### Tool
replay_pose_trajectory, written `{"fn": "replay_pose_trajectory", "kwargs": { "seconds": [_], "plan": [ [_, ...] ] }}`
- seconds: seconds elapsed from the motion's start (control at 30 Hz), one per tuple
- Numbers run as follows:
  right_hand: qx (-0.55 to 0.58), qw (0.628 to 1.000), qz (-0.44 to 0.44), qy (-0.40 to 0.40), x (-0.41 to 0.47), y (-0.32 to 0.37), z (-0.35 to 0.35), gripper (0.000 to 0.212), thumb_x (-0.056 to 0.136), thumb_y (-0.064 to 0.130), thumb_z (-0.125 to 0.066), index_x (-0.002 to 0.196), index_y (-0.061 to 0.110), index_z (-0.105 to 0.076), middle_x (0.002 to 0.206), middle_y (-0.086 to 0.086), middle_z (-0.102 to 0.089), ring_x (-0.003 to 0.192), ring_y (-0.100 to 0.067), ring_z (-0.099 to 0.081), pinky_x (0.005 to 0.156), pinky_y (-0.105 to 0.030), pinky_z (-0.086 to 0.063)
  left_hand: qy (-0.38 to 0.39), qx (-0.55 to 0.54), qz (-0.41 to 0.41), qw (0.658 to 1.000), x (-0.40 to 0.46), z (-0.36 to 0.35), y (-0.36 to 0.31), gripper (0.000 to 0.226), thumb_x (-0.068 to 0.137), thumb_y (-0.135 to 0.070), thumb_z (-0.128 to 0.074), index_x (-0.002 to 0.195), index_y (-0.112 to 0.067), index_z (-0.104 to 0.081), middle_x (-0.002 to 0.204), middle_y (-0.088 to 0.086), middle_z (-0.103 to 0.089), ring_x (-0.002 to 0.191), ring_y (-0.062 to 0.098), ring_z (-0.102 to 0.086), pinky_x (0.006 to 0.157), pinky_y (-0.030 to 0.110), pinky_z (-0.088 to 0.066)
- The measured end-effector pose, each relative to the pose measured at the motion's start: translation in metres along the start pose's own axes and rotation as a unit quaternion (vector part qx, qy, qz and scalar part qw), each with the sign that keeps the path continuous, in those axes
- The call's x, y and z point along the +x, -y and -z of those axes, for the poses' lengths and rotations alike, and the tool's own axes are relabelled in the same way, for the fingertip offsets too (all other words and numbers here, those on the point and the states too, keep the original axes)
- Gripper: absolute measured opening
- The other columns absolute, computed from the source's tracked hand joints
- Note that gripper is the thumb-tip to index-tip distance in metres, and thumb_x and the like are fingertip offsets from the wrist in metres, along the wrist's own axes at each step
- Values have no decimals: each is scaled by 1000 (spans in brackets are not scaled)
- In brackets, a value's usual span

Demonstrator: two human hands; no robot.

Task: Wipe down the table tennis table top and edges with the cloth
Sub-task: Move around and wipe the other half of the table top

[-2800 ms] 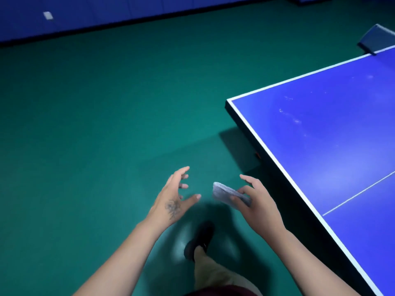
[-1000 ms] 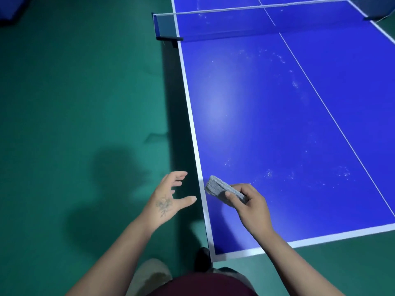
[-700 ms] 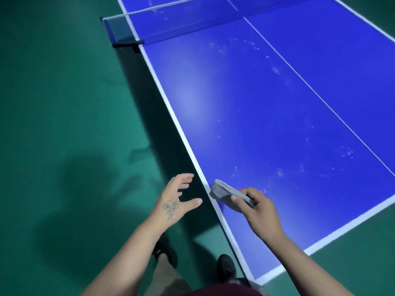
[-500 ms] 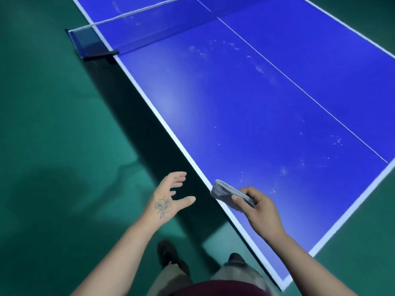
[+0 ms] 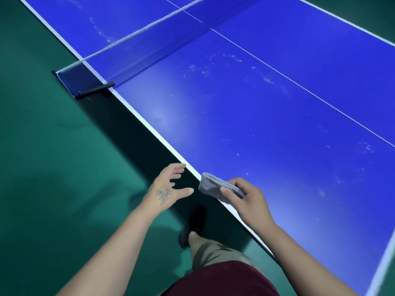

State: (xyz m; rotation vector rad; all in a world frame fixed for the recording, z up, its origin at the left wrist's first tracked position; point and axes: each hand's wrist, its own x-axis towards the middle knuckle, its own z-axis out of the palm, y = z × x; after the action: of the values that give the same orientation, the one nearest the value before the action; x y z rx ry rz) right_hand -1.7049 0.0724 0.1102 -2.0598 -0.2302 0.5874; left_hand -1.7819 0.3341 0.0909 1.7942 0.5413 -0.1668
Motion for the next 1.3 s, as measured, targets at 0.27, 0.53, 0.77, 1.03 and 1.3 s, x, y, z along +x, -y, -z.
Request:
{"fn": "replay_pose_trajectory", "kwargs": {
  "seconds": [0.27, 0.53, 0.77, 1.03, 1.3],
  "plan": [
    [9, 999, 8, 32, 152, 67, -52, 14, 100, 41, -72, 93, 29, -69, 80, 9, -67, 76, -18, -60, 67, -36, -44, -58, 33, 38, 997, 96, 125, -17, 71, 78, -19, -96, 136, -40, -60, 136, -15, -65, 123, -3, -60, 102, 26, -48],
    [8, 1000, -1, 11, 246, 135, -104, 14, 100, 41, -72, 91, 31, -69, 80, 10, -68, 77, -17, -61, 66, -35, -45, -49, 13, 27, 998, 196, 201, -27, 69, 79, -15, -94, 136, -34, -60, 135, -11, -66, 126, 4, -61, 104, 30, -51],
    [-10, 997, -73, -32, 314, 167, -189, 14, 102, 43, -68, 91, 35, -64, 81, 11, -67, 78, -15, -62, 70, -38, -50, 5, 5, 34, 999, 303, 302, 2, 67, 77, -22, -95, 132, -38, -62, 133, -11, -67, 122, 4, -64, 101, 30, -52],
    [26, 979, -165, -118, 386, 226, -301, 18, 102, 45, -68, 91, 32, -63, 78, 10, -67, 76, -13, -62, 73, -39, -53, 110, 74, 80, 988, 431, 415, 28, 63, 81, -21, -93, 135, -27, -60, 132, -3, -64, 120, 13, -64, 91, 30, -53],
    [70, 971, -199, -112, 444, 252, -351, 21, 102, 50, -67, 91, 32, -62, 79, -1, -68, 68, -23, -61, 69, -42, -53, 145, 157, 62, 975, 525, 423, 33, 42, 103, -13, -68, 143, -18, -55, 141, 2, -59, 124, 18, -61, 106, 34, -48]
  ]
}}
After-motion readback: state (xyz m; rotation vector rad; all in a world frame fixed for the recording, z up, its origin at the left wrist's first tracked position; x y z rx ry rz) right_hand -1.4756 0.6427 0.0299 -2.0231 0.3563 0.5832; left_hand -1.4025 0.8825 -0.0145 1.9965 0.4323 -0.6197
